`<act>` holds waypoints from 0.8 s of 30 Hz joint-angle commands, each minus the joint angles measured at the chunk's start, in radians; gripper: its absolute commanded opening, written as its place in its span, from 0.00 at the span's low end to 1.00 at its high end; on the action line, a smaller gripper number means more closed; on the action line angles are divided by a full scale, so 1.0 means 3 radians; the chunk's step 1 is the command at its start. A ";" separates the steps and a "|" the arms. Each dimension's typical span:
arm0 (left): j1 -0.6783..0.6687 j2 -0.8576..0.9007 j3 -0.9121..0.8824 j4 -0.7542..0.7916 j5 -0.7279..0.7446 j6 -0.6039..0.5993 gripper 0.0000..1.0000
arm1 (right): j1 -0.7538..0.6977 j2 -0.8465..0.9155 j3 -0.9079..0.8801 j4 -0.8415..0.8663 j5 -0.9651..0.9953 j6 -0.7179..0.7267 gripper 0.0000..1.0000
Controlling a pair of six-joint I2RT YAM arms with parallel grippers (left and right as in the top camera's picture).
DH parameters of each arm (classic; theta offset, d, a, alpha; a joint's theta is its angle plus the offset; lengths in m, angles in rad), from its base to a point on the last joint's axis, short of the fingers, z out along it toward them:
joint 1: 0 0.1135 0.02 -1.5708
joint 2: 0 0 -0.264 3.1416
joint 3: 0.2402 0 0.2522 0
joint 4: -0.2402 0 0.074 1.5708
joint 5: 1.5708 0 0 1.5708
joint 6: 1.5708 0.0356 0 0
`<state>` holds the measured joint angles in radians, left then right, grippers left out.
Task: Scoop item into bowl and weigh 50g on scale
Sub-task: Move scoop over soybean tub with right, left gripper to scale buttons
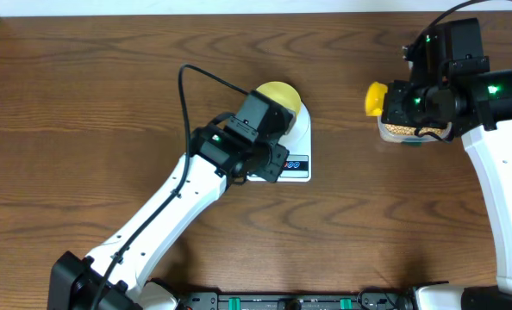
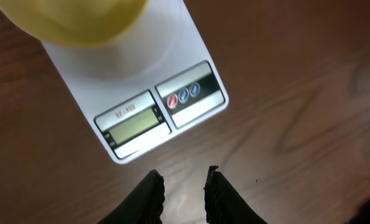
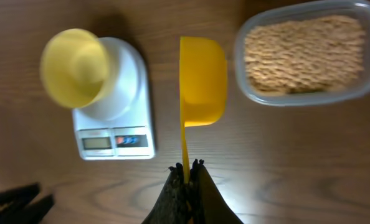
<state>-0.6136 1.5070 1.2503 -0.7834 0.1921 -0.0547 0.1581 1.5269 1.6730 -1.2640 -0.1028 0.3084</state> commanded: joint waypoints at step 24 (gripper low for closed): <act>-0.0328 0.0776 -0.0076 0.0237 -0.0033 0.0149 0.19 | -0.0248 -0.0008 0.0057 -0.0300 0.0598 0.0292 0.01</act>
<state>-0.6968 1.7348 1.2320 -0.7193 0.1810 -0.0368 0.0898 1.5269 1.6730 -1.3529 0.0612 0.3828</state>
